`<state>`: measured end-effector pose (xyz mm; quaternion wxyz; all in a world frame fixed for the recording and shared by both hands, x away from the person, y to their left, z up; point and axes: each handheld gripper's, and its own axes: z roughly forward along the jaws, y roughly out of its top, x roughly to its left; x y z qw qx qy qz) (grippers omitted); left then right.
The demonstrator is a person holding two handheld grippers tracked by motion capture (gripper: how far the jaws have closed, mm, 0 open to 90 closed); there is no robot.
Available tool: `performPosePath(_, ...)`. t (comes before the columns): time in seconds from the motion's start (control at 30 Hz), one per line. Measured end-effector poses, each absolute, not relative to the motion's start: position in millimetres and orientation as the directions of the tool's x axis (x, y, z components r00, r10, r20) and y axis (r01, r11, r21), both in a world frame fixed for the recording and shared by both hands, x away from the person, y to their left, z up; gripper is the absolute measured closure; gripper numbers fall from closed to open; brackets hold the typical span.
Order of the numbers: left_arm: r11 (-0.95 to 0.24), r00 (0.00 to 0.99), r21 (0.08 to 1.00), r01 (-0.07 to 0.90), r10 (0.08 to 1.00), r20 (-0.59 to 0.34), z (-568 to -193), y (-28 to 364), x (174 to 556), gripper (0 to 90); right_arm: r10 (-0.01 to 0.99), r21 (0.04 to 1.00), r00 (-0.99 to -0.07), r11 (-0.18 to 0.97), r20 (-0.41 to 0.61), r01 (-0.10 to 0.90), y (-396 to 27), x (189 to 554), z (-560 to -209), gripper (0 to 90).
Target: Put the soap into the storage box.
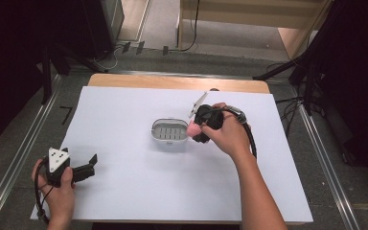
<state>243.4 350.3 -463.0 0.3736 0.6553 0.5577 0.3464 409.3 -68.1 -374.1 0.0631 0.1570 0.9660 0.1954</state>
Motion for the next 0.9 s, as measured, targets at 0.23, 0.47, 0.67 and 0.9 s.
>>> performPosePath(0.23,-0.105,0.138,0.875,0.473,0.989,0.044,-463,350,243,0.0,0.314,0.411,-0.947,0.873,-0.063,0.262,-62,411,-367,38.6)
performPosePath(0.47,-0.104,0.139,0.874,0.474,0.989,0.043,-463,350,244,0.0,0.289,0.411,-0.955,0.88,-0.061,0.239,-54,412,-366,38.7)
performPosePath(0.67,-0.1,0.137,0.874,0.475,0.99,0.039,-463,350,244,0.0,0.268,0.409,-0.961,0.886,-0.063,0.22,-48,414,-366,38.7)
performPosePath(0.9,-0.099,0.138,0.875,0.475,0.99,0.037,-463,350,244,0.0,0.243,0.414,-0.968,0.889,-0.06,0.198,-37,415,-367,38.7)
